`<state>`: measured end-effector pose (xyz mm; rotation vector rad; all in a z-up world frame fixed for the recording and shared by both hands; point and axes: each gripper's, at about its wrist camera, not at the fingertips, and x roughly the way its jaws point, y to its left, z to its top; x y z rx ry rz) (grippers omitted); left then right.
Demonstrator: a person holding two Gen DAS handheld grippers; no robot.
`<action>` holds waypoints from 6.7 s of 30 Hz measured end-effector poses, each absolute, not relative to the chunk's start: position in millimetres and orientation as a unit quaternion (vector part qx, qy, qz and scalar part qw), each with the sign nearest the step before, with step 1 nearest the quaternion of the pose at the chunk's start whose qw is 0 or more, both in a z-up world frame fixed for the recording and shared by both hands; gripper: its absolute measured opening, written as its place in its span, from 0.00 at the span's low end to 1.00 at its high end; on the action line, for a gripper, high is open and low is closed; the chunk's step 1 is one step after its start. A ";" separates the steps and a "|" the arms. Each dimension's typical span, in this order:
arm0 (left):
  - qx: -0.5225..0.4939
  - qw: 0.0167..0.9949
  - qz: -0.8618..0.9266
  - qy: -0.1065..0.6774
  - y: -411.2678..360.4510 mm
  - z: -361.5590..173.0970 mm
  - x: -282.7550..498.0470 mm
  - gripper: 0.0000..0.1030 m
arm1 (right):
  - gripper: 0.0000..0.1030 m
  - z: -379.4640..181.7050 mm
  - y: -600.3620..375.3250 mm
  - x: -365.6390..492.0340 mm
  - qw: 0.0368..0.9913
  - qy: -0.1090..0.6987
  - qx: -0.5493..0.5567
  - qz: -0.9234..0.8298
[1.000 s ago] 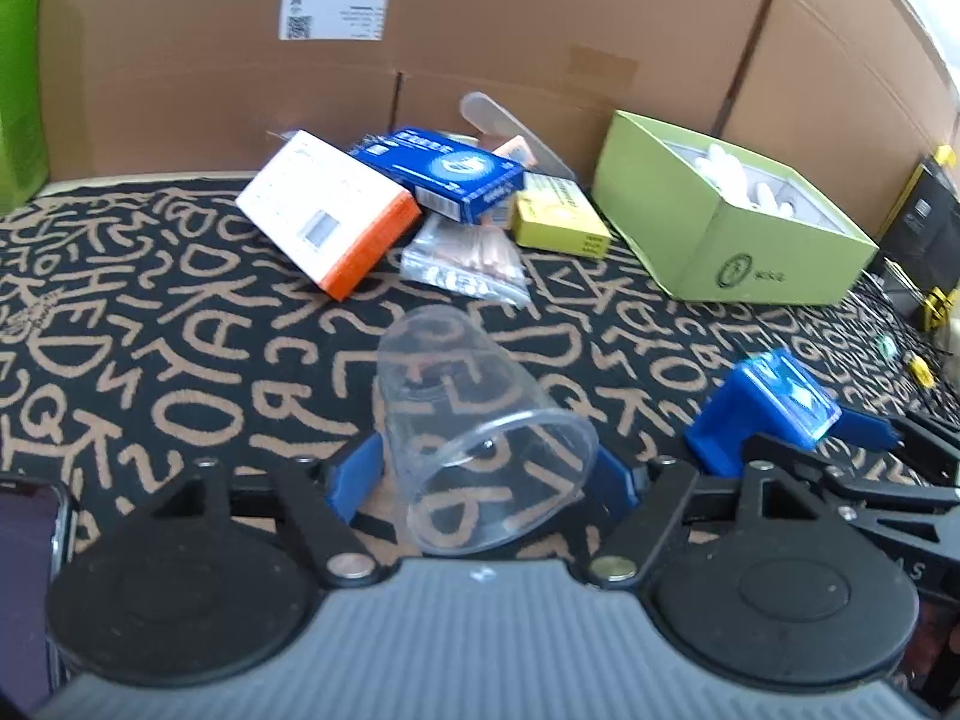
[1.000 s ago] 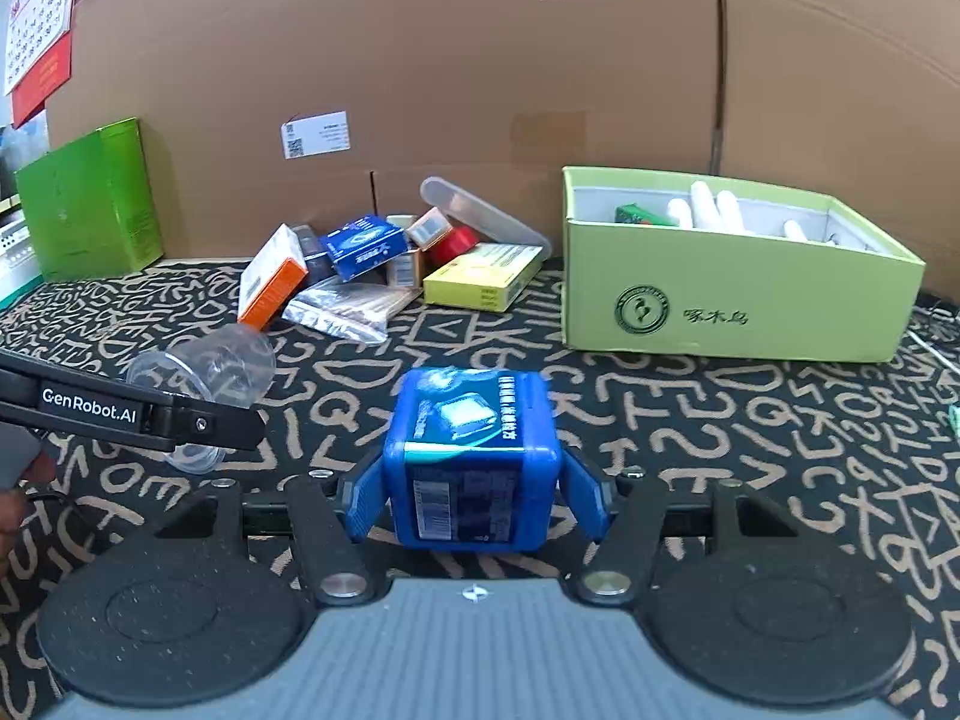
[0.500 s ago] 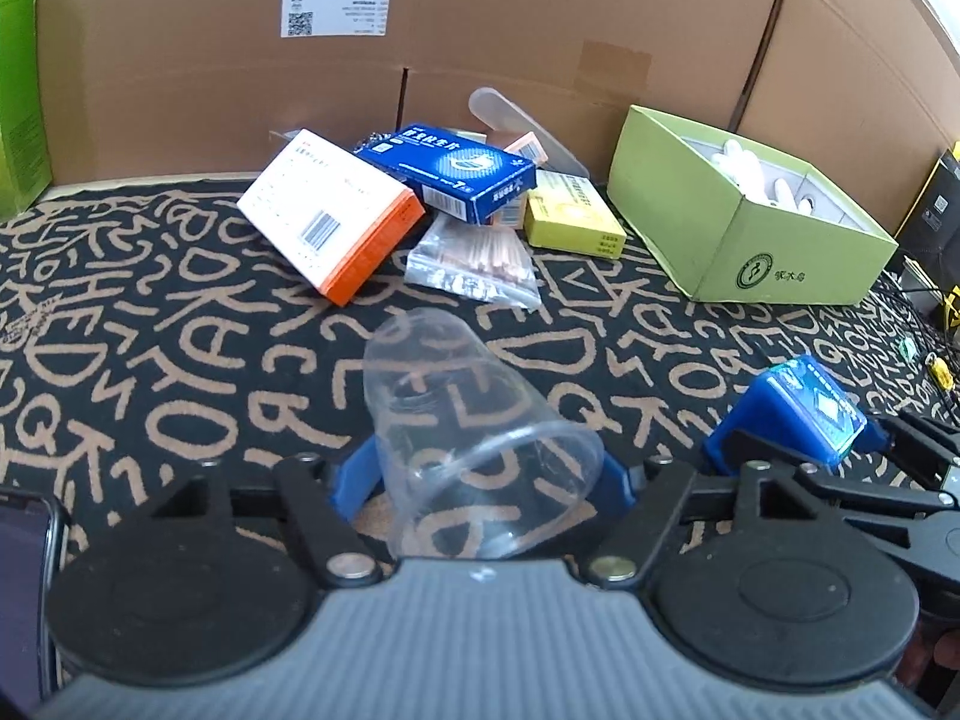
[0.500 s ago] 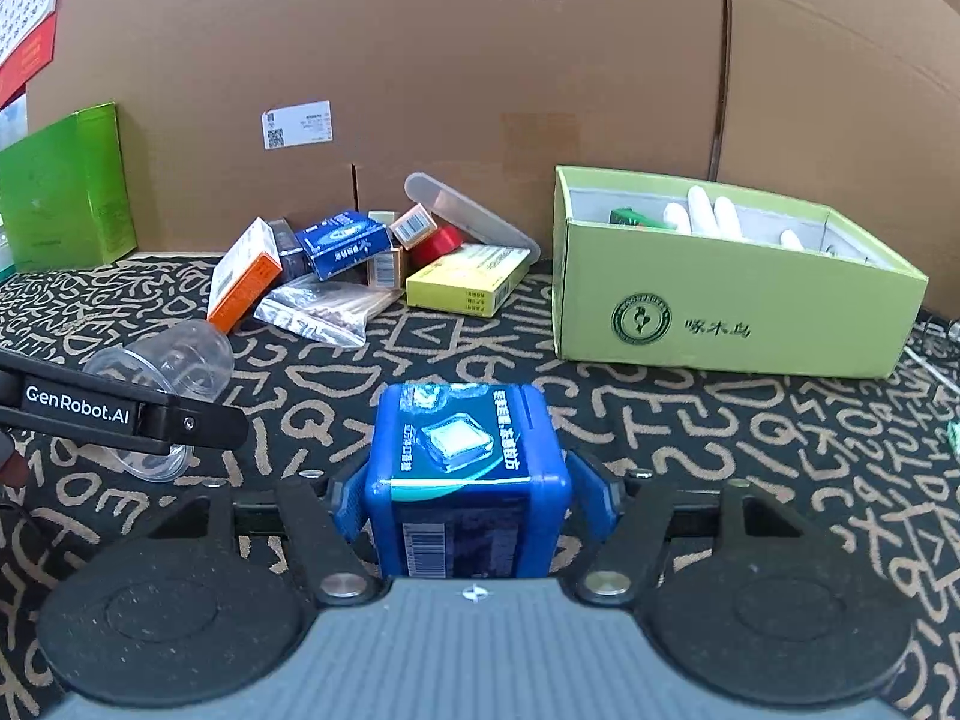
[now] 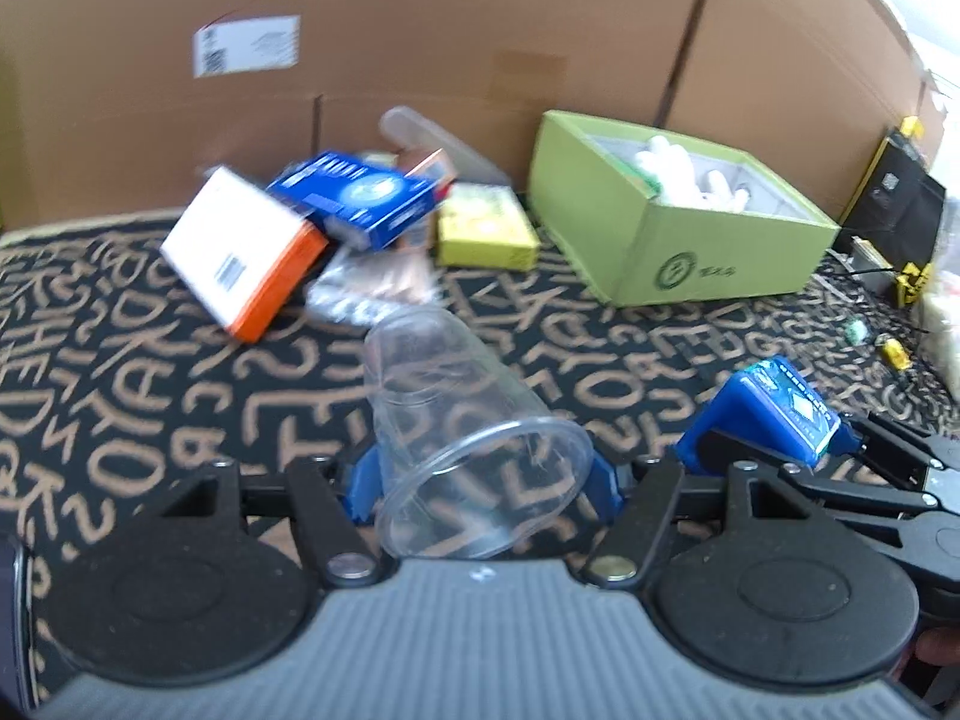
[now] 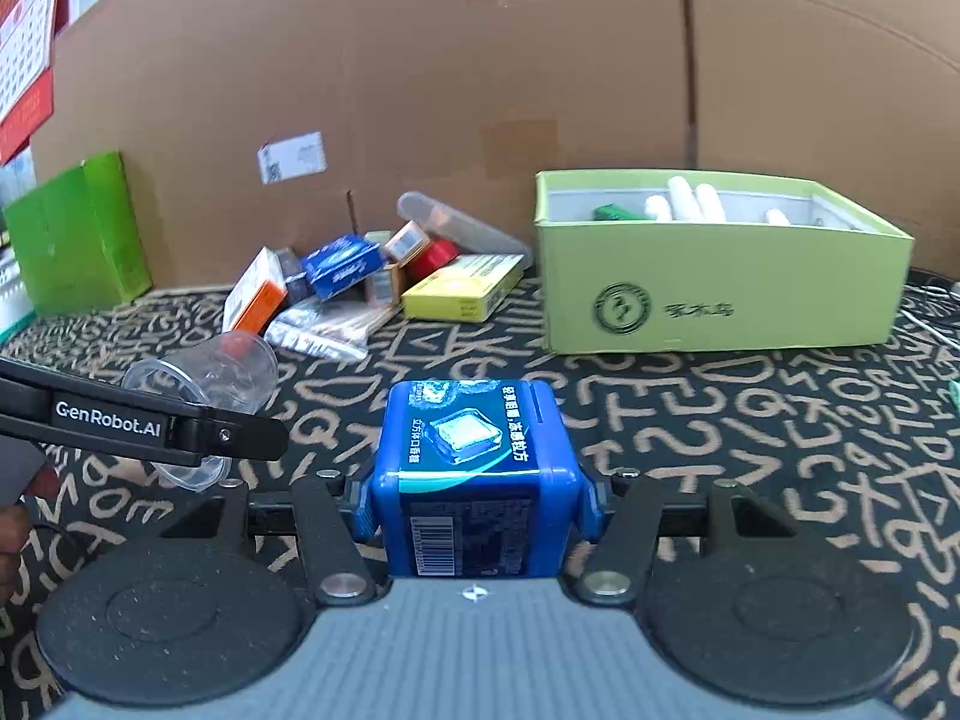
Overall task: Organize objects
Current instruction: 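Lower the cup and blue container into the lime-green box and open both tools, then move both tools back toward the remaining boxes on the mat, then grasp the blue medicine box with the right tool while the left tool grasps the white-and-orange box, then carry both boxes over the lime-green box and open both tools inside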
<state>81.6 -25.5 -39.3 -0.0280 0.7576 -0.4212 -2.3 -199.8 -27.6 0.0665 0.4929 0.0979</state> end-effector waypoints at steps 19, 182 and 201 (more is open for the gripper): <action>0.035 0.911 -0.300 0.281 -176.3 48.5 144.2 0.64 | 0.61 31.4 -299.1 10.5 0.991 0.128 0.019 -0.034; 0.096 0.888 -0.194 0.406 -45.6 -61.5 89.2 0.76 | 0.72 -33.1 -176.0 -7.0 0.931 0.318 -0.062 0.170; 0.064 0.879 -0.251 0.401 -73.6 -39.7 93.1 0.65 | 0.60 -21.8 -232.2 -29.3 0.952 0.293 0.002 0.090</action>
